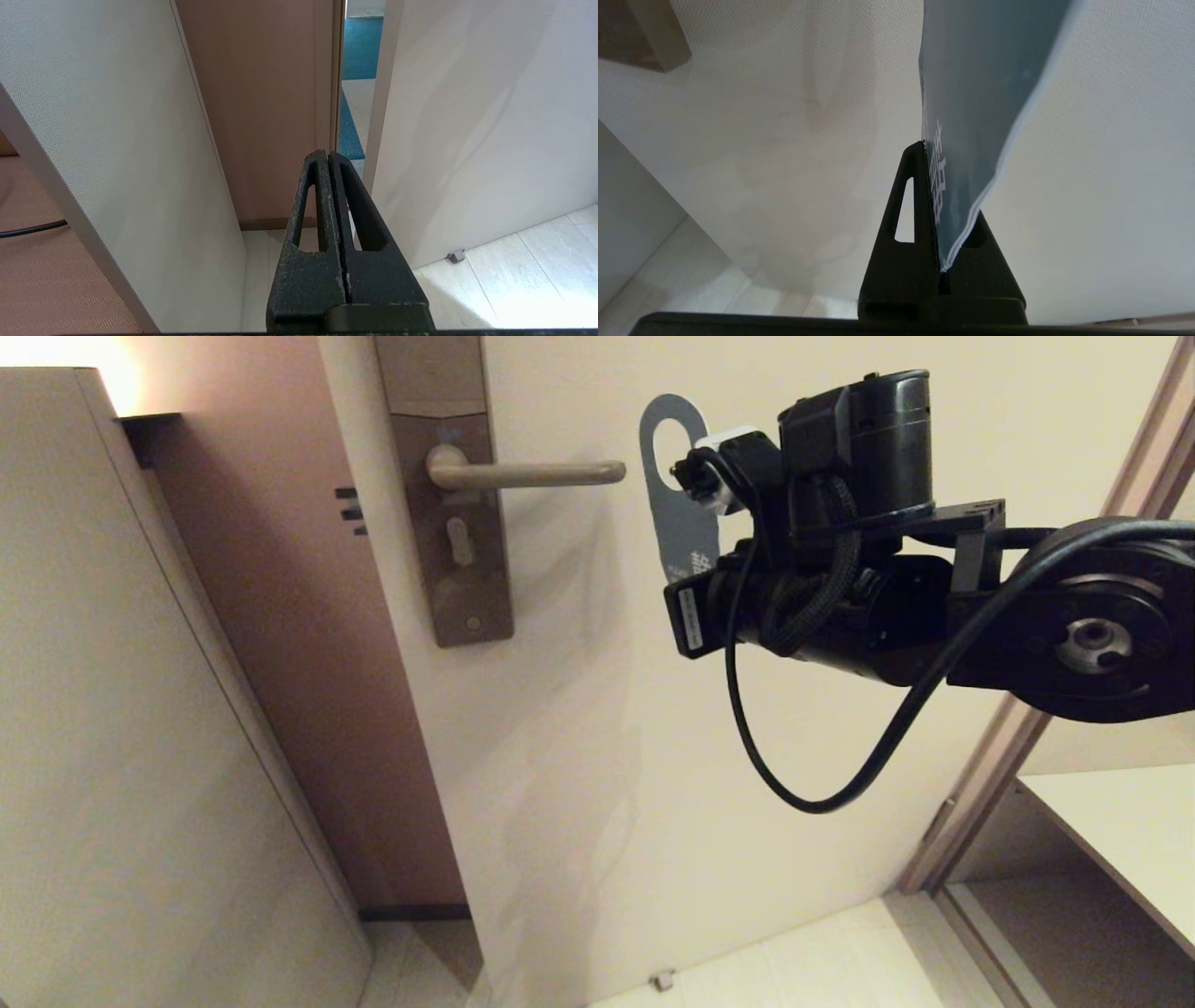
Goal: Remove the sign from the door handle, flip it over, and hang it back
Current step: Hang the sign back with the other side facing out
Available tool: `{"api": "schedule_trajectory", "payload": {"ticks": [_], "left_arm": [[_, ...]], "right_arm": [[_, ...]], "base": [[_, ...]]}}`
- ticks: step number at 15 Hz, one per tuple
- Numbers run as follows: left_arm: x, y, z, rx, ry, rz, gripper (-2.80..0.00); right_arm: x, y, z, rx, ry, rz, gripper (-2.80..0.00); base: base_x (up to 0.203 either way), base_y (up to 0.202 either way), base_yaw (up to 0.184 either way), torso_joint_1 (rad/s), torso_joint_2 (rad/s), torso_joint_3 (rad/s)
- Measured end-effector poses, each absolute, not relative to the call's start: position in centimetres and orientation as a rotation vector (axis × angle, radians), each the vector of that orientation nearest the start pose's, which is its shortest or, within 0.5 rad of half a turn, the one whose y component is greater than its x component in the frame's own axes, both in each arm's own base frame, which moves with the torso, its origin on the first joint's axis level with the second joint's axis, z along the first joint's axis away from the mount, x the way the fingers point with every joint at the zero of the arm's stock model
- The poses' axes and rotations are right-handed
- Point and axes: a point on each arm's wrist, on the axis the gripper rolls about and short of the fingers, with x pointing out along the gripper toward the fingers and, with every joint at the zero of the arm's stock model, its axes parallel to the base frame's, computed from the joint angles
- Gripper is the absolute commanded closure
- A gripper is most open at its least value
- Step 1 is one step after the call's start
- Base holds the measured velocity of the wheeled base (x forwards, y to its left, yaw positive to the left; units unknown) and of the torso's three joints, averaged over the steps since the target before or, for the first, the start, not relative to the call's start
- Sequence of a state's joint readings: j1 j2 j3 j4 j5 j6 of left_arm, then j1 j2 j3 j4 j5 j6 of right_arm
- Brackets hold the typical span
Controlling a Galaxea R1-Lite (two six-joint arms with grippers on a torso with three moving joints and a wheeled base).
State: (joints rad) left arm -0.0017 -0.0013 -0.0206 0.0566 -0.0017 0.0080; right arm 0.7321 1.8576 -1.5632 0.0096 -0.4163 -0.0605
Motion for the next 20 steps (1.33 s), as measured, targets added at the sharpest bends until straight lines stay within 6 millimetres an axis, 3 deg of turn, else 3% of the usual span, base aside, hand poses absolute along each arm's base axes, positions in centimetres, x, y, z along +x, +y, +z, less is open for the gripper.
{"api": "schedule_trajectory", "payload": {"ticks": [20], "left_arm": [[-2.5, 0.0, 7.5, 0.008, 0.034, -0.004, 0.0]], "right_arm": [[29.5, 26.0, 26.8, -0.237, 0.253, 0.327, 0.0]], "base": [[0.0, 0.0, 0.0, 0.0, 0.0, 0.0]]}}
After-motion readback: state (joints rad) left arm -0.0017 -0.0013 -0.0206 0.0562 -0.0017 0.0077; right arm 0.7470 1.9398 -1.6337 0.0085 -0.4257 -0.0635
